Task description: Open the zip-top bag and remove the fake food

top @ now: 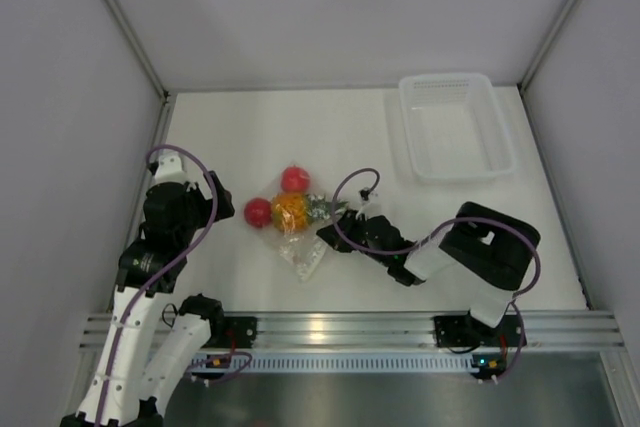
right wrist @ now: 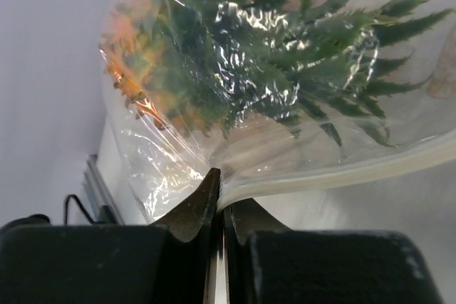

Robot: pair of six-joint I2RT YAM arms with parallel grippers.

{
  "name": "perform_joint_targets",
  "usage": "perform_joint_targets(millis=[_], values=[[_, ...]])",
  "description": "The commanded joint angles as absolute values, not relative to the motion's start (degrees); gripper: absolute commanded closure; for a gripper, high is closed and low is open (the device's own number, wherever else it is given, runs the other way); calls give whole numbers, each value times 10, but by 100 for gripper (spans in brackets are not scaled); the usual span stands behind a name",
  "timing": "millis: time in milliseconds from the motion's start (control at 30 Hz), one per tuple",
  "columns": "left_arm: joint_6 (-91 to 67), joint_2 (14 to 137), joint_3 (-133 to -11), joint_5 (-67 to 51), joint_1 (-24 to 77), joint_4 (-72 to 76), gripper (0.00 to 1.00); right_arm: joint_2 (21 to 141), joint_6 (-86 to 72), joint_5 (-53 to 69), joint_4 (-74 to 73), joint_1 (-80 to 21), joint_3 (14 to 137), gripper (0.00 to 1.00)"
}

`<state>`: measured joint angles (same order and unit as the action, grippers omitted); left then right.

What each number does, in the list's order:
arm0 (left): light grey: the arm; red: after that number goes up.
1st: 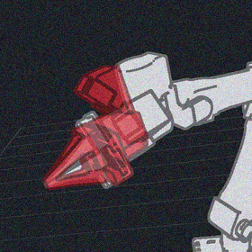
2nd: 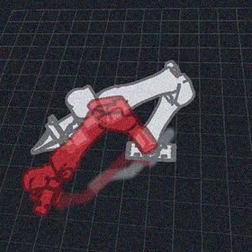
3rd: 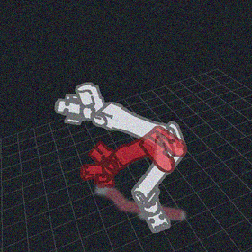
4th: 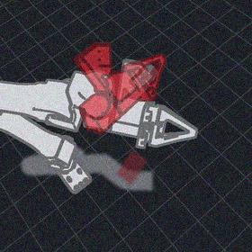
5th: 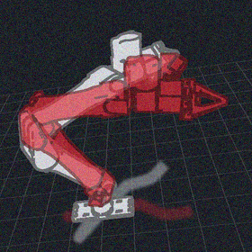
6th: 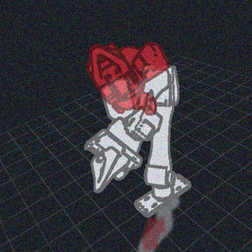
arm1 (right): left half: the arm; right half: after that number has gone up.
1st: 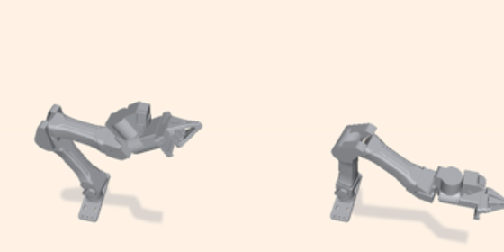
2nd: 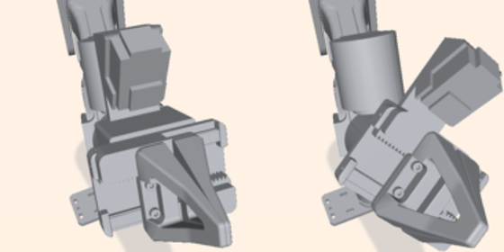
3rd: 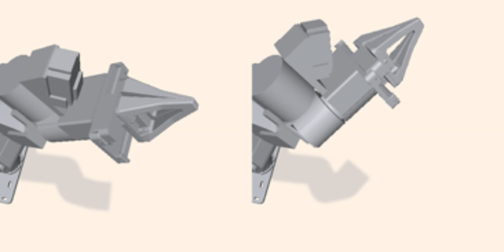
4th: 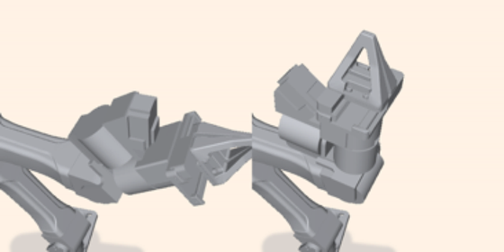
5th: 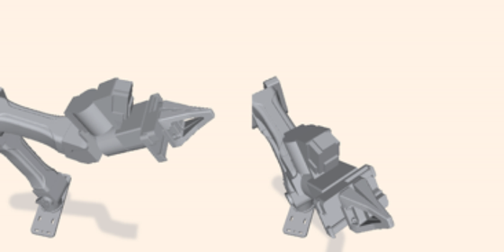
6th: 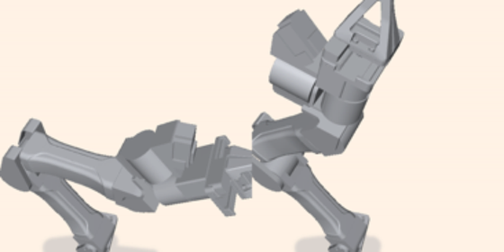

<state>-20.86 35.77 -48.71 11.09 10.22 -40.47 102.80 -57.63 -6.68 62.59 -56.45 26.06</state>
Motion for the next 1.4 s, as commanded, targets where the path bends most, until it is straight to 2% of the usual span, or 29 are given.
perform_joint_targets(millis=[0,100,267,433,667,767,900,1000,1033,1133,1367], values=[[-204,357,-486,104,101,-378,2,932,-478,-90,481,-562,303,98],[-203,356,-490,103,101,-378,2,862,-393,-108,285,-562,359,100],[-200,358,-494,98,101,-377,2,774,-292,-137,69,-562,430,100],[-212,373,-504,68,101,-368,2,737,-172,-135,-137,-562,548,100],[-250,406,-538,-56,101,-318,2,723,-62,-79,-428,-562,726,100],[-267,412,-548,-139,101,-273,2,724,-28,-68,-488,-562,800,100],[-290,408,-519,-275,101,-168,2,721,-7,-61,-570,-562,838,100],[-344,396,-455,-363,101,-15,2,704,25,-20,-591,-563,845,100],[-362,393,-437,-399,101,95,2,701,33,15,-607,-566,845,100],[-381,387,-391,-412,109,216,2,693,56,46,-642,-590,846,100],[-307,424,-390,-495,160,251,2,691,85,85,-699,-635,870,100]])
